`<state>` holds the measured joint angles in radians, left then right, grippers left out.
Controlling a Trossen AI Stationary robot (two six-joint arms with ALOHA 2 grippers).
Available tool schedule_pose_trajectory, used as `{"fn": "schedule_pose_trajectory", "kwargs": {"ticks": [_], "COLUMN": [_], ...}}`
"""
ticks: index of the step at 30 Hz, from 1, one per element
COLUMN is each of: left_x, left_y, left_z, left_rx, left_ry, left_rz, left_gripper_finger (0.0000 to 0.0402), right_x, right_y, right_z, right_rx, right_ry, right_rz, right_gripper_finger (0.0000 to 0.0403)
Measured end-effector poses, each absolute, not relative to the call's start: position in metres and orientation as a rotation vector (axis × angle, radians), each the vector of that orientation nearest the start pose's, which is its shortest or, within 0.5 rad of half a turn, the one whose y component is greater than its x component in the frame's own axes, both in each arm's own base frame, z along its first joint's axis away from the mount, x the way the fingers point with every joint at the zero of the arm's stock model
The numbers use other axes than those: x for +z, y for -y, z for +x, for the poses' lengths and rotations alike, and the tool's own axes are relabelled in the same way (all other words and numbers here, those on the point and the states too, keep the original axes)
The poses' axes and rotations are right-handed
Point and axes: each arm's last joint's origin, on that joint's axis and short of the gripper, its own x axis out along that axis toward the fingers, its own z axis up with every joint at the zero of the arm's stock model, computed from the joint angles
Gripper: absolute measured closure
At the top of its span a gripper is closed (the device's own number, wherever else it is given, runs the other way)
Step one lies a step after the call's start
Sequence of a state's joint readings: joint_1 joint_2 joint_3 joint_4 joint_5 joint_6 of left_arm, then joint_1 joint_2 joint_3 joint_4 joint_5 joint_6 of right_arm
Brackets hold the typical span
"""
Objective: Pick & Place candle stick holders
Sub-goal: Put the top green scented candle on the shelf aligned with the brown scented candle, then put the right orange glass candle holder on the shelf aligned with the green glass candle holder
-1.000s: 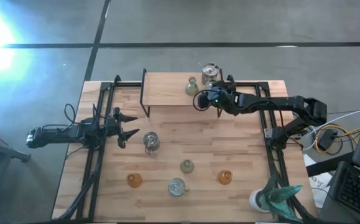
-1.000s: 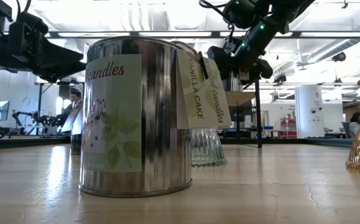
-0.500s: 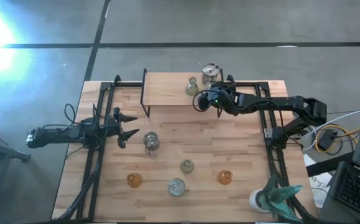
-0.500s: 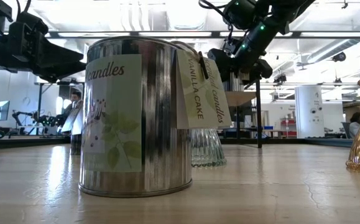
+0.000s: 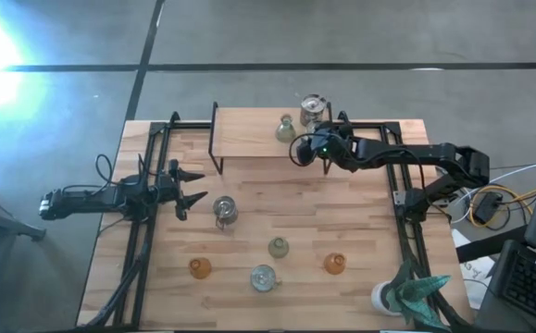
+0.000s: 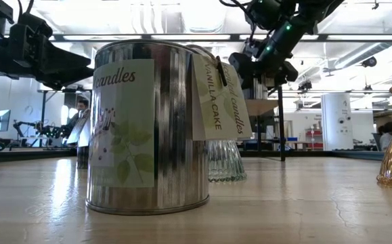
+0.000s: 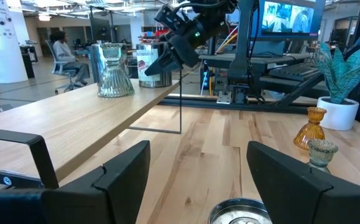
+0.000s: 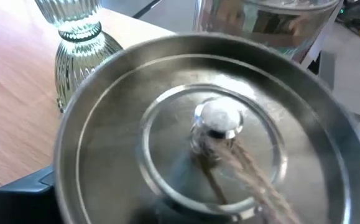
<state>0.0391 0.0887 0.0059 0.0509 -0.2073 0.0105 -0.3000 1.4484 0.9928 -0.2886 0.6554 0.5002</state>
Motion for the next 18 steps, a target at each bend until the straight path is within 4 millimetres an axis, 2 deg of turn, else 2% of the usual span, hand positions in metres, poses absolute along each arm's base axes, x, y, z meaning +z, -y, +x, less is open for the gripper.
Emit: {"fn": "schedule_pose_trajectory", "kwargs": {"ticks": [18], "left_x": [0.1634], "left_y": [-0.0099], "left_z": [0.1019], "left_rx": [0.246], "left_ry": [-0.033], "left_rz": [0.013], "left_gripper_finger": [0.0128], "right_x": [0.2607], "right_y": [0.1069], "right_z": [0.2860], "right_rx": [-1.050], "right_ry": [-0.466], "right_rz": [0.254], "right_gripper_finger": [0.0003]}}
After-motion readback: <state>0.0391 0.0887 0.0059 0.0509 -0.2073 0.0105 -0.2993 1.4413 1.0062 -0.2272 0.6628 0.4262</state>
